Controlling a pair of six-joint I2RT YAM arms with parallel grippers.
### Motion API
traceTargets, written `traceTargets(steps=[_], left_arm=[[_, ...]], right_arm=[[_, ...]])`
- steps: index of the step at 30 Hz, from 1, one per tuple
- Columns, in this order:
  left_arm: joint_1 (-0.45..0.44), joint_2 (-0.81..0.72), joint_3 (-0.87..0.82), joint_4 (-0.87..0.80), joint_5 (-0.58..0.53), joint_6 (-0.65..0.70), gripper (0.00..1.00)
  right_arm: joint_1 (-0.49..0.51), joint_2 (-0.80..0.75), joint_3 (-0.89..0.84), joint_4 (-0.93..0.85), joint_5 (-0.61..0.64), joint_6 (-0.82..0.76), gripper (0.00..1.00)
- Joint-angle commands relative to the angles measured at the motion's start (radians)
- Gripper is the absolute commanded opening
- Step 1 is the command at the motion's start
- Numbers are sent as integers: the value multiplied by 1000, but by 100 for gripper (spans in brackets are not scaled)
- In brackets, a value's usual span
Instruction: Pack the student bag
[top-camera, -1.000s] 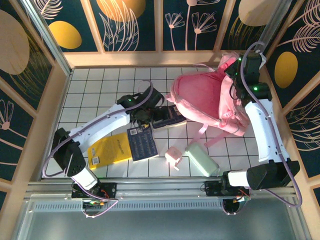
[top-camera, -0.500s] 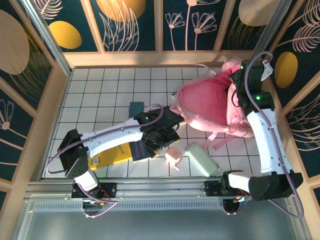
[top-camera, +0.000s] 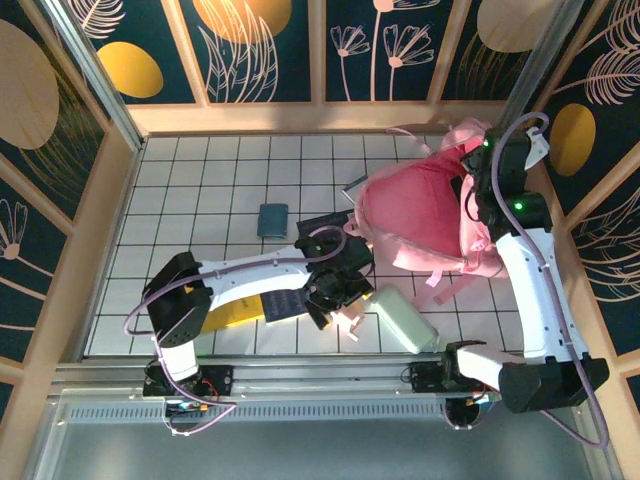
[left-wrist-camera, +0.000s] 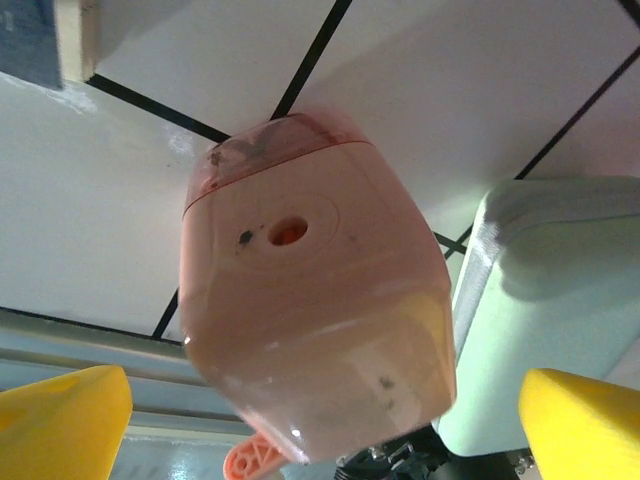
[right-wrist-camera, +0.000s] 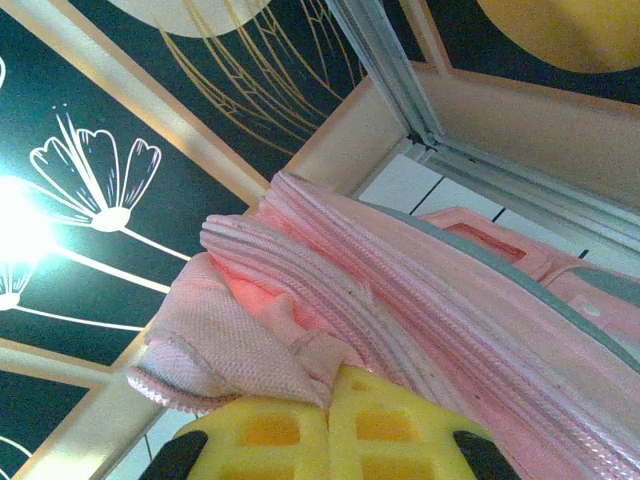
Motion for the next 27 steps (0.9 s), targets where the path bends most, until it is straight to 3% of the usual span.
traceTargets(steps=[1, 8, 17, 21, 27], left_arm=[[-1, 48, 18, 5, 38, -17, 99], [3, 105, 60, 24, 48, 10, 91], [19, 80, -8, 85, 58, -13, 47], [29, 62, -6, 70, 40, -9, 40], [80, -51, -2, -37, -91, 43, 37]], right_arm=[[-1, -50, -2, 88, 43, 3, 0], [3, -60, -22, 100, 29, -8, 0], [18, -60, -5, 98, 29, -18, 0], [25, -59, 8, 96, 39, -29, 0], [51, -72, 18, 97, 64, -72, 0]])
